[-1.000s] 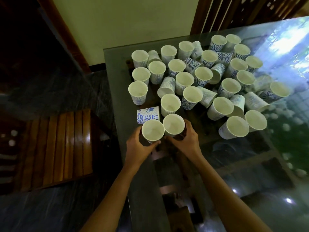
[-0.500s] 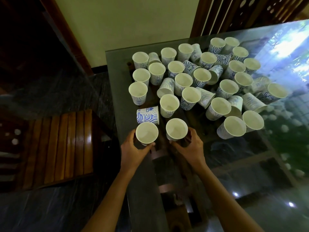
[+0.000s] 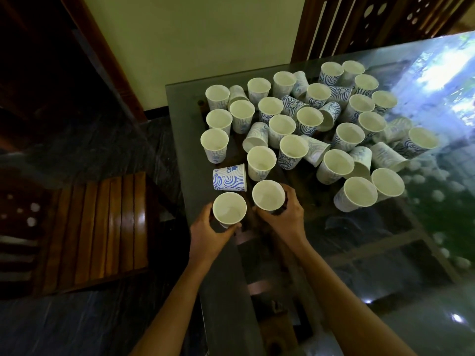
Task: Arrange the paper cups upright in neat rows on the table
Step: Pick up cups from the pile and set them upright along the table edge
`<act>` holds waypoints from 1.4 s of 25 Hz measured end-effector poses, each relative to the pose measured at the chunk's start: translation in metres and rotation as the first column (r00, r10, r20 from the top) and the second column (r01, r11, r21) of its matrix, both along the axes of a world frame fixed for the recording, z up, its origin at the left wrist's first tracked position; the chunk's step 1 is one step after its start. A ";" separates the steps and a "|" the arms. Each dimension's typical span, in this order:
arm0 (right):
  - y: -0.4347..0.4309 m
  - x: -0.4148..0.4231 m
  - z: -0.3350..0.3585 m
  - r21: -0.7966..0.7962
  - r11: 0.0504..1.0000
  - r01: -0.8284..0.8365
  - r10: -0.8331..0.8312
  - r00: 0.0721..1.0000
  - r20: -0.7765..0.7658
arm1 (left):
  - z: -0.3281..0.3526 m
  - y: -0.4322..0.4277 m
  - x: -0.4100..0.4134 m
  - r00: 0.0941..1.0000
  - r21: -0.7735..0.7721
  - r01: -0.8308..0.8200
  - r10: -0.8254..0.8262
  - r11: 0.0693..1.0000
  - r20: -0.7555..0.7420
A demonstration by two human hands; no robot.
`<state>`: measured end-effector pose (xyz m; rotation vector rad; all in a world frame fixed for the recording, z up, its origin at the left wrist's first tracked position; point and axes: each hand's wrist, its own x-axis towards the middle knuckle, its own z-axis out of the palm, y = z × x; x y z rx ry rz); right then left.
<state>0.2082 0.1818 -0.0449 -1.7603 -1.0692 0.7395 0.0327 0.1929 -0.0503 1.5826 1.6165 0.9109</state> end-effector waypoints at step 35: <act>-0.440 0.423 0.059 0.186 0.806 0.562 -0.573 0.819 0.009 | 0.063 -0.283 0.494 0.657 0.172 0.727 -0.746 0.664 0.106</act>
